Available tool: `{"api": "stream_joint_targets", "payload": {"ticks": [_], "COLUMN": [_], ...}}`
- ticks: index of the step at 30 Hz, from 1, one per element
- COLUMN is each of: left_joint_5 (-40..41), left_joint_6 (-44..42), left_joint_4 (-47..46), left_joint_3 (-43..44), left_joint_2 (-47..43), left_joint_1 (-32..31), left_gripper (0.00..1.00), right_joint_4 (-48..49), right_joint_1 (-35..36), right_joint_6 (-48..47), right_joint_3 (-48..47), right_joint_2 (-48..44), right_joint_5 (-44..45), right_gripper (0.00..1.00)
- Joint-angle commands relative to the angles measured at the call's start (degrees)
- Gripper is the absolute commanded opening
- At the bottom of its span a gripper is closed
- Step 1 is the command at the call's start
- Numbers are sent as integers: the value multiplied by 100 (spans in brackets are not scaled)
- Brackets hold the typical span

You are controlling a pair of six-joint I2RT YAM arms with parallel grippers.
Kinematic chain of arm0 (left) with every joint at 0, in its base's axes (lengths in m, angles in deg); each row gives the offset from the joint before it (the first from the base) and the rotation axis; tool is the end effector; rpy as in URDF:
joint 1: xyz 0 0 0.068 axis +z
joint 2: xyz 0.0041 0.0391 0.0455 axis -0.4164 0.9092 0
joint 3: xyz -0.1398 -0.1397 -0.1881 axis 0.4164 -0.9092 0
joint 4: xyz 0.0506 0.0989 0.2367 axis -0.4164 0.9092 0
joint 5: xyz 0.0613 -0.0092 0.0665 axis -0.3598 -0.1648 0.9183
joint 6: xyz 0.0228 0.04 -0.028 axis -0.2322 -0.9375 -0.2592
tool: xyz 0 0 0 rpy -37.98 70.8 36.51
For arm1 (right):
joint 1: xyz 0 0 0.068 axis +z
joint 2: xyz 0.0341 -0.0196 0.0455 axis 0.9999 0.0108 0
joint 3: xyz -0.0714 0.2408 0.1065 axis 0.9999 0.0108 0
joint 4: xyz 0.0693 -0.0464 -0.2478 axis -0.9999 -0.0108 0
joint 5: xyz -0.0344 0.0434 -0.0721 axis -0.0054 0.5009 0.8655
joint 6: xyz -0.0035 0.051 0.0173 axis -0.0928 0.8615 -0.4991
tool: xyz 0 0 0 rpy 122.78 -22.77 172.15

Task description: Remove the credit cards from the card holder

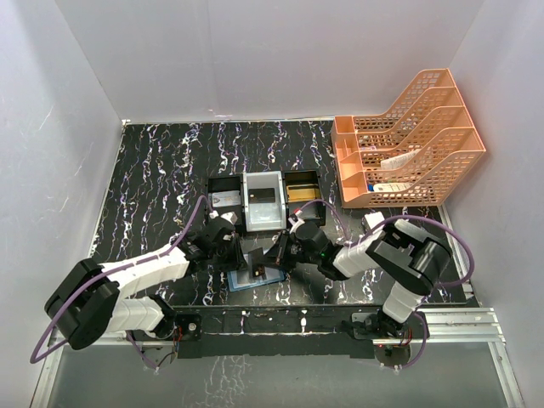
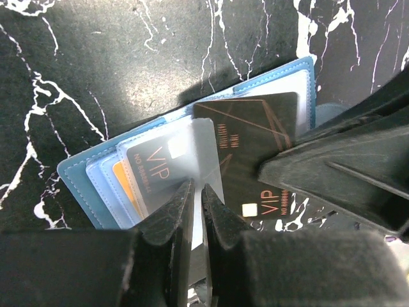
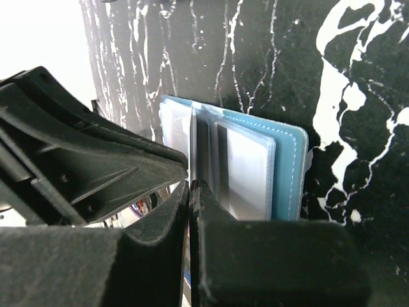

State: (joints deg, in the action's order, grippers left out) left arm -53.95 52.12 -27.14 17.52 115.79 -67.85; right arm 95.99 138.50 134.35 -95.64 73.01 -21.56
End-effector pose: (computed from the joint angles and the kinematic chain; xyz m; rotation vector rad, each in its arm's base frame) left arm 0.1629 -0.1573 0.1608 -0.0237 2.5680 -0.7742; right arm 0.1771 0.2202 0.1088 0.2072 2.4861 1.3837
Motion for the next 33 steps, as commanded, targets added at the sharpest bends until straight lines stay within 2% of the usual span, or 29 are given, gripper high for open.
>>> {"api": "stream_joint_targets", "payload": {"ticks": [1,3,7,11,14,17,21,25,33], "left_joint_5": [165,176,266,276,-16,-532,-835,-808,-95], "left_joint_6": [-128,-141,-192,-299,-436,-495,-351,-259,-250], "left_joint_4": [458,521,729,844,488,34,-514,-635,224], "left_joint_3": [14,54,201,456,511,558,533,513,396], "left_joint_2": [-253,-497,-842,-1021,-1004,-675,-47,355,499], "left_joint_1": [-17,-13,-9,-12,-9,-9,-11,-4,-9], "left_gripper": [10,10,17,28,40,45,46,43,36], "right_joint_4": [450,478,-745,-1306,-1605,-1782,-1927,-2045,-2031], "right_joint_1": [23,27,27,23,27,27,27,27,27], "right_joint_6": [-231,-311,-796,-1178,-1353,-1367,-1380,-1388,-1867], "right_joint_3": [279,543,528,535,602,877,942,915,808], "right_joint_2": [-670,-1188,-2284,-3014,-3552,-4058,-4418,-4454,-4437], "right_joint_5": [380,718,1430,1902,2460,2967,3308,3308,3276], "right_gripper": [0,0,0,0,0,0,0,0,0]}}
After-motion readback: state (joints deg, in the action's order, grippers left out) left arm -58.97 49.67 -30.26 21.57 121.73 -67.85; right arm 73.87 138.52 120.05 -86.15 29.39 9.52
